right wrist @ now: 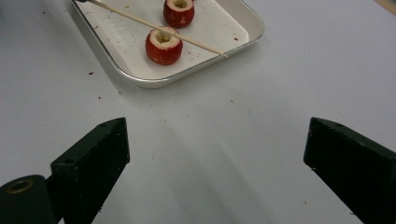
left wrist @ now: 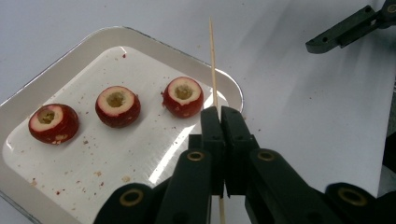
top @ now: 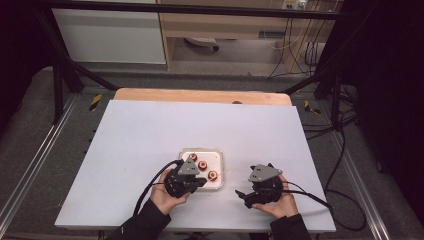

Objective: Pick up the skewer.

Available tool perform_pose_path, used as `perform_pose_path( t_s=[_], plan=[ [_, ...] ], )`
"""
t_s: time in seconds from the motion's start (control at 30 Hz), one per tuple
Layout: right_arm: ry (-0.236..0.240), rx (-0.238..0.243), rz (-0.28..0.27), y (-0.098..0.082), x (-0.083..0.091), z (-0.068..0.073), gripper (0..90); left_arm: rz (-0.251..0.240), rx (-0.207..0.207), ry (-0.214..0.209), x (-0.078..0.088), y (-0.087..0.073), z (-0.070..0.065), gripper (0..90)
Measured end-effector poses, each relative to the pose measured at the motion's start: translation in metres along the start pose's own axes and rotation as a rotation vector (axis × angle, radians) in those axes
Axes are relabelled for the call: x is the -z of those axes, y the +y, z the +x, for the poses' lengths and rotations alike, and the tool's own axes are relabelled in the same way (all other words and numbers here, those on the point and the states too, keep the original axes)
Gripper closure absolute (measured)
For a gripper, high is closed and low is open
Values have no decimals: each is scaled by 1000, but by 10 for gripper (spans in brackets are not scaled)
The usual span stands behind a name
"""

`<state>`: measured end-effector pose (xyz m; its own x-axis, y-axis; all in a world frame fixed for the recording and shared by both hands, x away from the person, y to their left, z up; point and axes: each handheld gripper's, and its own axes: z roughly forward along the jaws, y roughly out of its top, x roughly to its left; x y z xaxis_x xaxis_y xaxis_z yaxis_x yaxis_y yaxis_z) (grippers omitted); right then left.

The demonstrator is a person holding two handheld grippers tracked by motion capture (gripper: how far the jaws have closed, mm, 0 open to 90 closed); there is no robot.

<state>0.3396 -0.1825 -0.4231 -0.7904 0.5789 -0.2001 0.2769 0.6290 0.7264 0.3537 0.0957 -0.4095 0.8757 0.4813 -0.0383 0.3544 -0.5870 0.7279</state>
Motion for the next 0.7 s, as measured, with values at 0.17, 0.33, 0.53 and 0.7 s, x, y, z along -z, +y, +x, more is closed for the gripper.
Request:
perform_pose_path(
  t_s=[0.17,0.33,0.53,0.7],
  plan=[
    [-26,96,20,9,-1,5,108,17,-16,-1,-2,5,-3,885],
    [-31,179,39,18,-1,9,146,36,-33,-5,-4,12,-5,885],
    [-26,272,61,25,-5,14,211,64,-56,-11,-8,18,-7,885],
    [-23,354,65,29,-7,18,274,80,-77,-17,-10,24,-12,885]
  ],
)
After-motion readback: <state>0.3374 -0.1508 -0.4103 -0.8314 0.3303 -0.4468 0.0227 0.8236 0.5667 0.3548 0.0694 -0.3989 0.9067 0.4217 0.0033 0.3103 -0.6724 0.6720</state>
